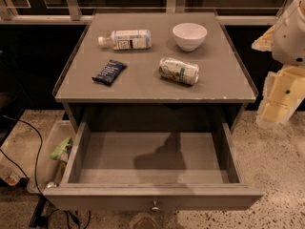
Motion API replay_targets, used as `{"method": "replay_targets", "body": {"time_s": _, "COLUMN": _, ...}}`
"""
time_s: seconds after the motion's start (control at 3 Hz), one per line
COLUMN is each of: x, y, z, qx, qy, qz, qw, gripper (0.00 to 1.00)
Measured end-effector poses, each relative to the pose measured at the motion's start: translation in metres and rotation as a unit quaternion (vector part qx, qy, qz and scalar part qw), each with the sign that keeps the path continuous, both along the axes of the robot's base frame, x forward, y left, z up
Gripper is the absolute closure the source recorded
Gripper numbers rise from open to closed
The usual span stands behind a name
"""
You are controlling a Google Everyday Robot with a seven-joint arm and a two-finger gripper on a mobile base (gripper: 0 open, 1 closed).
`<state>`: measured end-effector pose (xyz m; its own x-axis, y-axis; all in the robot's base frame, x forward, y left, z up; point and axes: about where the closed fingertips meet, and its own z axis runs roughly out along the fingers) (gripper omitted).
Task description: Close top drawer
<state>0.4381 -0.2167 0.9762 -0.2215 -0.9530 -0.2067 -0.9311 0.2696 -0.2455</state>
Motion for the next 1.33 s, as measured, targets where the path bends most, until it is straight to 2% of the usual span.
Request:
{"method": "replay_targets", "body": {"time_s": 0.33, "x": 0.0, "y": 0.0, "z": 0.0, "qx": 0.0, "qy": 0.0, "qz": 0.0, "qw": 1.0, "gripper": 0.0}}
{"method": "replay_targets", "body": {"time_s": 0.67, "x": -0.005, "y": 0.0, "z": -0.01, "qx": 0.019, "qy": 0.001, "qz": 0.003, "qw": 0.9998, "gripper": 0.0}}
{"method": "replay_targets", "body": {"time_s": 1.0, "x": -0.022, "y": 0.0, "z": -0.035, "qx": 0.031, "qy": 0.001, "qz": -0.001, "qw": 0.9995, "gripper": 0.0}}
{"method": "replay_targets", "body": {"time_s": 1.33, "x": -0.042, "y": 0.001, "z": -0.075, "qx": 0.042, "qy": 0.007, "qz": -0.001, "qw": 0.9991, "gripper": 0.13}}
